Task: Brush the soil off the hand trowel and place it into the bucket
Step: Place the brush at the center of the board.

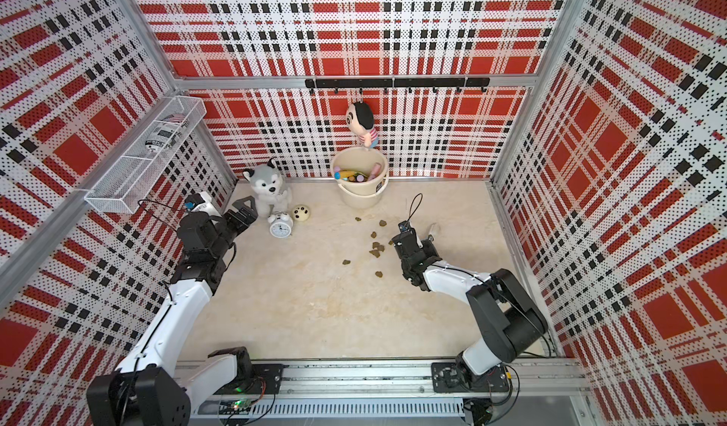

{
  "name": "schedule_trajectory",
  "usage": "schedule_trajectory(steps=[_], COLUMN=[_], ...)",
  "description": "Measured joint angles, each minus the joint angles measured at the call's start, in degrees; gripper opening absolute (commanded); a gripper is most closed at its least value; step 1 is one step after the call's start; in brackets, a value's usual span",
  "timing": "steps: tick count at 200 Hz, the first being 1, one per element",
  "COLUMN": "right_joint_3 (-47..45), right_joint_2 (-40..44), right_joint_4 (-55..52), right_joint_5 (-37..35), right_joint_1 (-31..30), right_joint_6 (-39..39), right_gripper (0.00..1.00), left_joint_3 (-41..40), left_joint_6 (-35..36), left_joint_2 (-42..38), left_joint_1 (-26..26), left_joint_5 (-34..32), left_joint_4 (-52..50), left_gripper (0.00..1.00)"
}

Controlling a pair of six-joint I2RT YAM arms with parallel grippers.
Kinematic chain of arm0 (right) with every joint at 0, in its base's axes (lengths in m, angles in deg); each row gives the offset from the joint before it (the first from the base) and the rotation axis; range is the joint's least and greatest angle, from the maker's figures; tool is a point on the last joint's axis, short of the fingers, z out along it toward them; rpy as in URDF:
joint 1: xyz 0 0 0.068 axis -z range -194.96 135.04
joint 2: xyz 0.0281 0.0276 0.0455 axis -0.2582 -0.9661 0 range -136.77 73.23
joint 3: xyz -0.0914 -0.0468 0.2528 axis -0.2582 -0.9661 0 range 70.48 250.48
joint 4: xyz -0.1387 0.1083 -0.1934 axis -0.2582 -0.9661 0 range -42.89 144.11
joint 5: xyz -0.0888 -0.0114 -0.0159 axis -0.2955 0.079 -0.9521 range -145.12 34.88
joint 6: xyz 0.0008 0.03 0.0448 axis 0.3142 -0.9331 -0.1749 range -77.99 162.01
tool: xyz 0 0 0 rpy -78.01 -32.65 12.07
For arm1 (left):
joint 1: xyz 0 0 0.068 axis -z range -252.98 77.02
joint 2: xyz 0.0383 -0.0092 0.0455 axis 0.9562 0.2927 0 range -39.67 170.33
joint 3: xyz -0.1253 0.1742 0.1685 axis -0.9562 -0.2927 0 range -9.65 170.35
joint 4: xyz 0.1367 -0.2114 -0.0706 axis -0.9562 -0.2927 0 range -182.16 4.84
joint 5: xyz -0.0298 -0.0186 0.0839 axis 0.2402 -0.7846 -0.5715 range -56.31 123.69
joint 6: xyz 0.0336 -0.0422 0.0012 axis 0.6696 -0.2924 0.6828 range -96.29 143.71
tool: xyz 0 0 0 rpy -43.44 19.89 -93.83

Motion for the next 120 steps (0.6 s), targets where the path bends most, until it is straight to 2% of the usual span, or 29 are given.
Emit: schedule_trajectory(steps=[14,50,63,88,105,120], right_joint_3=[1.3,1.7,1.7,1.6,0.5,-1.4], right_joint_2=[-2.4,-5.4,-4.5,1.0,7.6,13.9], right_joint_4=[-0.7,-3.1,-3.4,-3.2,-0.9,2.3], right_joint_5=[0.2,0.3,0.3,0.5,0.7,2.8], right_joint_1=[-0.8,-2.5,-2.7,-2.7,-2.1,0.0], right_joint_6=[-0.3,-1.7,-1.8,-2.5,-4.3,-6.8], right_gripper=[0.36,0.46,0.54,0.74,0.8,0.81], left_joint_3=[-0.9,-5.2,-7.1,-10.1,-11.9,-15.3], left_joint_6=[1.1,5.4,6.8,8.3,7.7,7.5], left_joint_2=[-0.6,-3.9,-5.7,-8.5,-10.4,-13.0], left_joint_1=[0.0,0.0,0.0,0.0,0.0,0.0], left_joint_5=[-0.9,-4.2,-5.8,-9.7,-14.3,-17.6], left_joint_4=[0.5,1.2,2.0,4.2,5.9,9.6], left_gripper=[0.98,0.98,0.98,0.98,0.98,0.98])
